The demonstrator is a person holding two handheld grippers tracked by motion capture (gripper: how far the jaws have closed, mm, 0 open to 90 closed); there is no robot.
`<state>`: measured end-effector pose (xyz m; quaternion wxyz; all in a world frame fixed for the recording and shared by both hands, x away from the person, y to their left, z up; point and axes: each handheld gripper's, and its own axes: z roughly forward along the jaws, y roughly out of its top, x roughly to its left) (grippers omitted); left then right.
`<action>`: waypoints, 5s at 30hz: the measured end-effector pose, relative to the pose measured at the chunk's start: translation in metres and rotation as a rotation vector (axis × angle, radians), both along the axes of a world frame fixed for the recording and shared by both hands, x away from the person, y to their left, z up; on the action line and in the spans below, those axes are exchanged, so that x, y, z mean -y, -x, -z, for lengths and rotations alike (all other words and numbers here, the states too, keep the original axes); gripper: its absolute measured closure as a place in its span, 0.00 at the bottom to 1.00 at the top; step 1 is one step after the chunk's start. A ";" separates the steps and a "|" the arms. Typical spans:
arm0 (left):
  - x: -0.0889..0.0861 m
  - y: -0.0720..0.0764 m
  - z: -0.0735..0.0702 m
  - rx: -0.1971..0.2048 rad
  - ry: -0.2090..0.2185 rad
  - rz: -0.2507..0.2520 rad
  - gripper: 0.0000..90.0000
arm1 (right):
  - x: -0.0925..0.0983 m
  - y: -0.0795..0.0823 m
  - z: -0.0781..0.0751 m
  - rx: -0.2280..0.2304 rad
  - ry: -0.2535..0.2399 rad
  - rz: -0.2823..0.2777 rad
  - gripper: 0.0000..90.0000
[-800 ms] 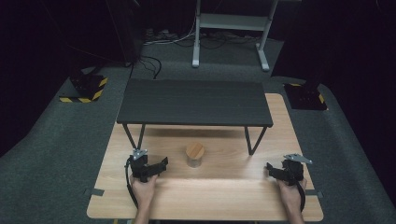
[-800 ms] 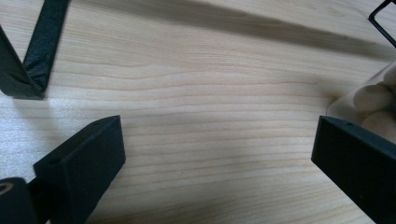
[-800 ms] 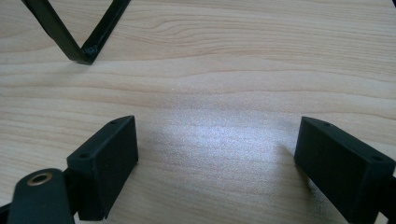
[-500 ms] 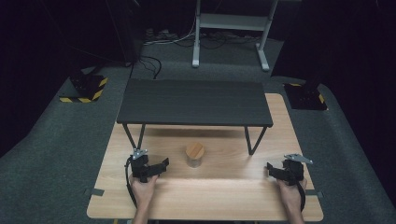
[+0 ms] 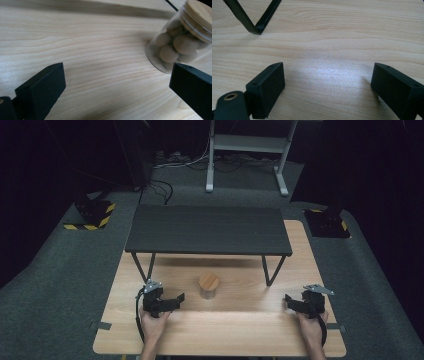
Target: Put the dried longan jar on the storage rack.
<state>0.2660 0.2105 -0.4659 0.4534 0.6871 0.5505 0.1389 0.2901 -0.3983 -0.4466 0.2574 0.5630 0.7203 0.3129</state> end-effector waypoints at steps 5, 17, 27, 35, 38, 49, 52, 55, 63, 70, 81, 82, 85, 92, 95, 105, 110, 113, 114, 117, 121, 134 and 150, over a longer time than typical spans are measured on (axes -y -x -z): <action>0.014 0.002 -0.009 0.009 -0.074 0.062 0.01 | -0.001 0.000 0.000 0.000 0.004 0.000 0.12; 0.036 -0.002 -0.015 0.035 -0.128 0.188 0.01 | -0.001 0.000 0.000 0.000 0.003 0.000 0.12; 0.063 -0.015 -0.021 0.044 -0.156 0.259 0.04 | 0.000 0.000 0.000 -0.001 0.003 -0.003 0.12; 0.078 -0.031 -0.026 0.051 -0.163 0.267 0.05 | 0.000 0.000 0.000 -0.001 0.002 -0.004 0.12; 0.084 -0.038 -0.027 0.050 -0.171 0.271 0.05 | 0.000 0.000 0.000 0.001 0.001 -0.004 0.12; 0.106 -0.059 -0.029 0.032 -0.216 0.263 0.10 | 0.003 0.000 0.000 0.000 -0.017 -0.005 0.12; 0.110 -0.062 -0.028 0.028 -0.225 0.260 0.13 | 0.006 0.000 0.001 0.001 -0.029 -0.005 0.12; 0.111 -0.064 -0.027 0.028 -0.228 0.261 0.20 | 0.007 0.000 0.000 0.000 -0.035 -0.004 0.12; 0.115 -0.062 -0.028 0.043 -0.253 0.252 0.26 | 0.011 0.000 0.001 0.002 -0.057 -0.004 0.12; 0.121 -0.058 -0.028 0.066 -0.285 0.245 0.28 | 0.010 0.000 0.001 0.001 -0.055 -0.004 0.12; 0.117 -0.058 -0.033 0.066 -0.254 0.275 0.28 | 0.013 0.000 0.001 0.002 -0.069 -0.004 0.12; 0.118 -0.058 -0.034 0.068 -0.258 0.278 0.28 | 0.013 0.000 0.001 0.002 -0.070 -0.004 0.12; 0.118 -0.057 -0.040 0.067 -0.261 0.293 0.28 | 0.013 0.000 0.001 0.002 -0.070 -0.004 0.12; 0.126 -0.052 -0.058 0.075 -0.303 0.327 0.28 | 0.014 0.001 0.002 0.003 -0.074 -0.004 0.12; 0.129 -0.046 -0.071 0.092 -0.319 0.349 0.28 | 0.014 0.001 0.002 0.003 -0.075 -0.004 0.12; 0.125 -0.032 -0.131 0.131 -0.305 0.443 0.28 | 0.015 0.001 0.002 0.004 -0.080 -0.006 0.12; 0.122 -0.027 -0.163 0.153 -0.284 0.487 0.28 | 0.017 0.001 0.002 0.004 -0.090 -0.004 0.12; 0.123 -0.027 -0.178 0.166 -0.290 0.511 0.28 | 0.018 0.001 0.002 0.005 -0.095 -0.004 0.12; 0.124 -0.027 -0.182 0.173 -0.294 0.519 0.28 | 0.018 0.001 0.002 0.005 -0.096 -0.004 0.12; 0.125 -0.029 -0.193 0.179 -0.300 0.534 0.28 | 0.018 0.001 0.002 0.005 -0.094 -0.004 0.12; 0.123 -0.033 -0.204 0.188 -0.284 0.552 0.28 | 0.018 0.001 0.003 0.005 -0.096 -0.005 0.12; 0.126 -0.081 -0.255 0.201 -0.228 0.561 0.28 | 0.020 0.001 0.003 0.007 -0.103 -0.007 0.12; 0.142 -0.128 -0.257 0.139 -0.297 0.421 0.28 | 0.023 0.001 0.004 0.007 -0.122 -0.007 0.12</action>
